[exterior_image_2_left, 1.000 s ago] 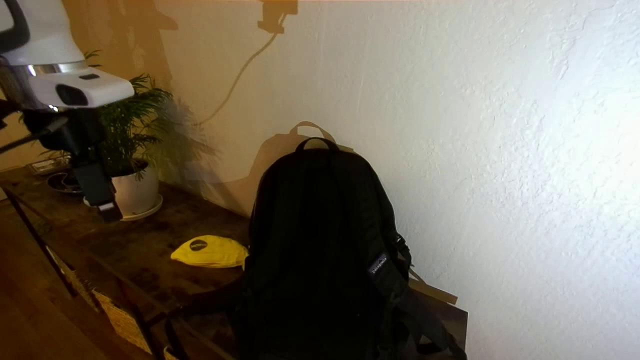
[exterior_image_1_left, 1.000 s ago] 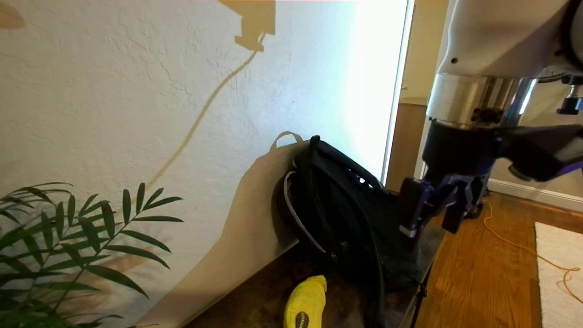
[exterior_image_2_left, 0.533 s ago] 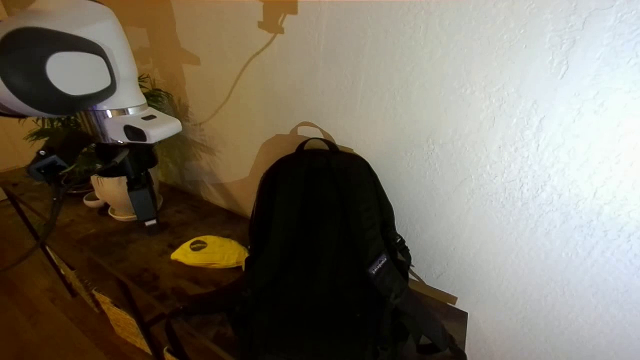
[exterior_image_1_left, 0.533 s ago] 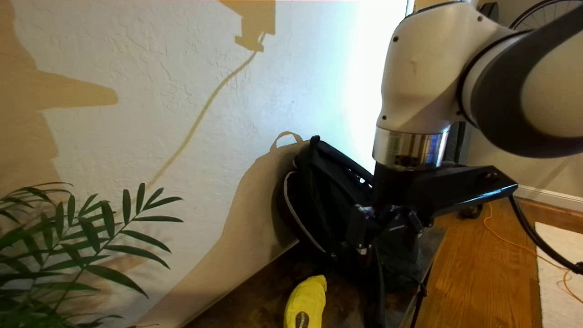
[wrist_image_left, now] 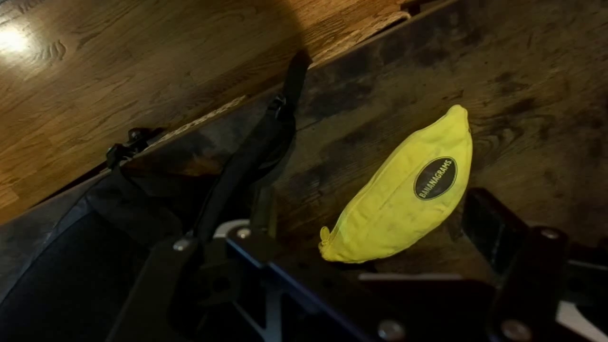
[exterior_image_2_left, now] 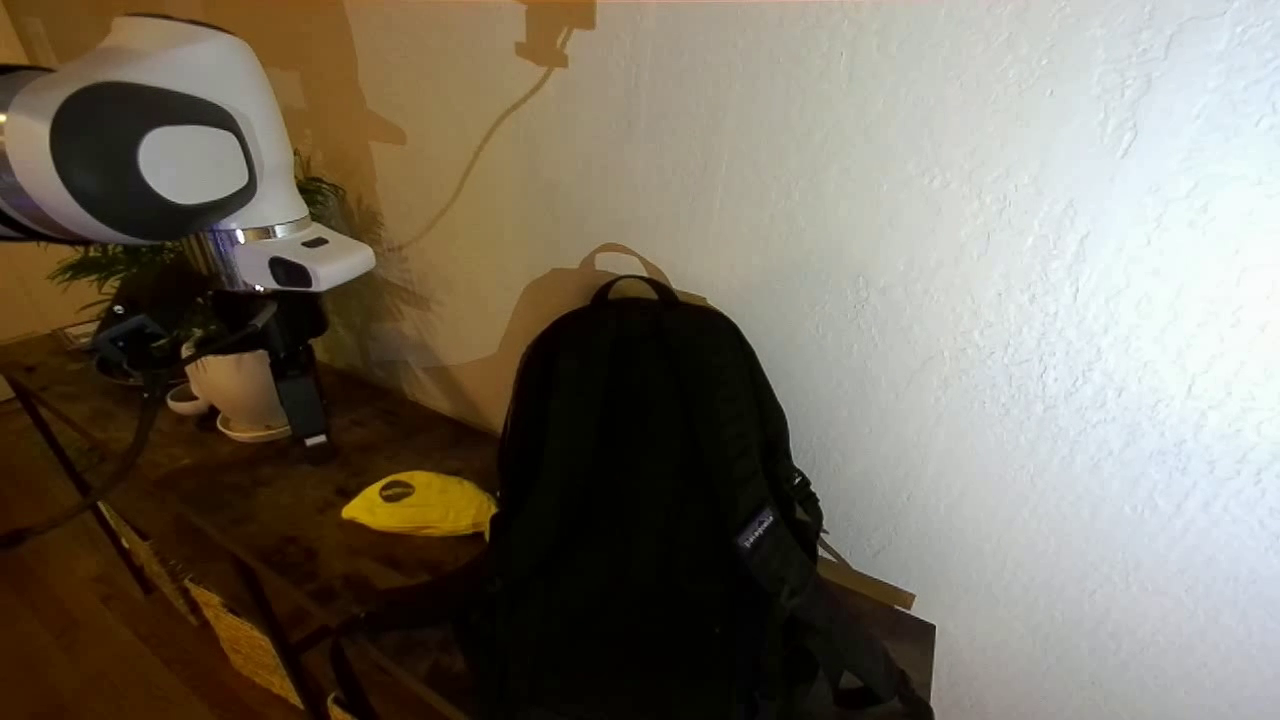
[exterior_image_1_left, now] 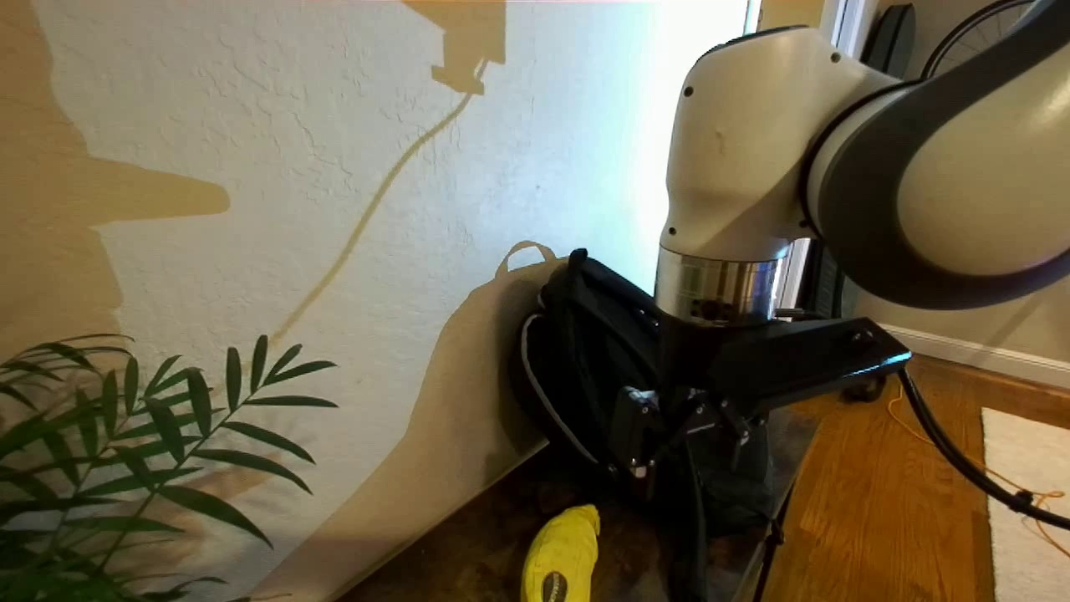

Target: Pick up the toy and put it in the black bag

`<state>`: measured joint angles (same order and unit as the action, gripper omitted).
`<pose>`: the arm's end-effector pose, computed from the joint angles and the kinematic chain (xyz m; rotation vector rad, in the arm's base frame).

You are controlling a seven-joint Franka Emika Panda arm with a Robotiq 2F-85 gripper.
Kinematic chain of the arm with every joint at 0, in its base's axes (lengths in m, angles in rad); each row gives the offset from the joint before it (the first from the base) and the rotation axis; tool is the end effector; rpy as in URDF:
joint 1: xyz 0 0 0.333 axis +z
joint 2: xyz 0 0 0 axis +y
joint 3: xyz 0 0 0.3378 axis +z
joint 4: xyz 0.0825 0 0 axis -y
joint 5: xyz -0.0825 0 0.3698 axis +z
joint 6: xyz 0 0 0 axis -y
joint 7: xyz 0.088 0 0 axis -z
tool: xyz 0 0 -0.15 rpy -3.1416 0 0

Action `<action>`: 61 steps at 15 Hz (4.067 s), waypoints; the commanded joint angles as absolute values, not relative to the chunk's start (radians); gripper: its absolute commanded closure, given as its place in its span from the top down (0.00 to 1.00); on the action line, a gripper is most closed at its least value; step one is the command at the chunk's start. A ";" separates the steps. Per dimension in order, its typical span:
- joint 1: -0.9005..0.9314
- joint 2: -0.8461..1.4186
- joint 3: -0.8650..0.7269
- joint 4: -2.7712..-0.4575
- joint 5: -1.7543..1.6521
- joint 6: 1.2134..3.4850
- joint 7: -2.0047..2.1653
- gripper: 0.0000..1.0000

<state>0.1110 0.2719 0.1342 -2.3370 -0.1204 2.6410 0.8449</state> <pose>0.5059 0.1290 0.2138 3.0415 -0.7776 0.0679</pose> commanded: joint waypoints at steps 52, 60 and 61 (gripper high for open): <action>0.282 0.942 -0.028 -1.677 0.183 2.672 0.933 0.17; 0.399 0.827 -0.062 -1.738 0.147 2.665 0.965 0.10; 0.411 0.810 -0.070 -1.751 0.141 2.667 0.968 0.10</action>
<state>0.3660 0.9202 -0.0317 -1.6487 0.1705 2.6852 0.9287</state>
